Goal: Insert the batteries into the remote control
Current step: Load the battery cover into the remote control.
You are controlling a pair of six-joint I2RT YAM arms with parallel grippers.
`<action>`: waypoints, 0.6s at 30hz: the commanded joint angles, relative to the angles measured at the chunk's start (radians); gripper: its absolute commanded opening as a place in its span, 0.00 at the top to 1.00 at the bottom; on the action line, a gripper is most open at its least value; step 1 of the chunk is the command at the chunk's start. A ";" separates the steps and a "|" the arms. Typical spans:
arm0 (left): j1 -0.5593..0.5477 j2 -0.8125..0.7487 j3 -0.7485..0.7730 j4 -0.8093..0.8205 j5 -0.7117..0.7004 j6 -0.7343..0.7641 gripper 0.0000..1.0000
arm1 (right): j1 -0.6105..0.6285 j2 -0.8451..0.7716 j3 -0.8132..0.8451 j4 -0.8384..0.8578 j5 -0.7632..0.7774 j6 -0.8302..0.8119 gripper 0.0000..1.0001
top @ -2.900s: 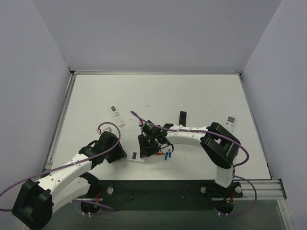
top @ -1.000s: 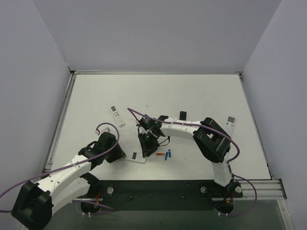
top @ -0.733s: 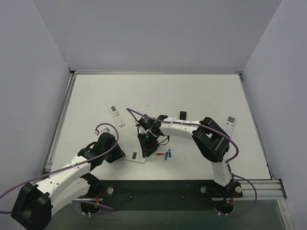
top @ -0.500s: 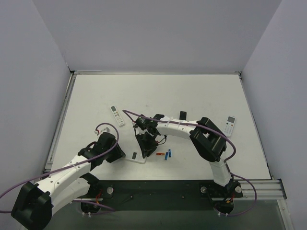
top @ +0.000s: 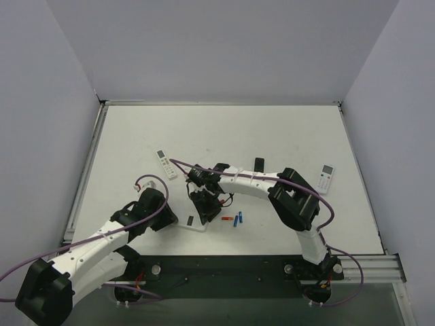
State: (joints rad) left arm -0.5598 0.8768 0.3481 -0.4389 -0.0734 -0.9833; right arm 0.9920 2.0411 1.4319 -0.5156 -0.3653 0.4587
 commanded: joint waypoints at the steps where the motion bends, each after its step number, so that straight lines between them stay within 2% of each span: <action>1: -0.023 -0.018 0.015 0.006 -0.005 -0.026 0.50 | 0.071 -0.007 -0.065 0.284 0.048 0.002 0.73; 2: -0.023 -0.022 0.025 -0.012 -0.029 -0.023 0.46 | 0.071 -0.024 -0.070 0.284 0.055 -0.003 0.72; 9: -0.003 -0.015 0.094 -0.057 -0.094 0.024 0.39 | 0.062 -0.176 -0.071 0.261 0.111 -0.046 0.58; 16: 0.049 -0.016 0.155 -0.072 -0.111 0.086 0.28 | 0.019 -0.266 -0.103 0.250 0.187 -0.091 0.32; 18: 0.072 -0.019 0.166 -0.073 -0.105 0.104 0.27 | -0.012 -0.282 -0.122 0.247 0.193 -0.098 0.29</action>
State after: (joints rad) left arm -0.5220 0.8677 0.4515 -0.5148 -0.1593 -0.9329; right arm 1.0313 1.8263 1.3476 -0.2787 -0.2234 0.3939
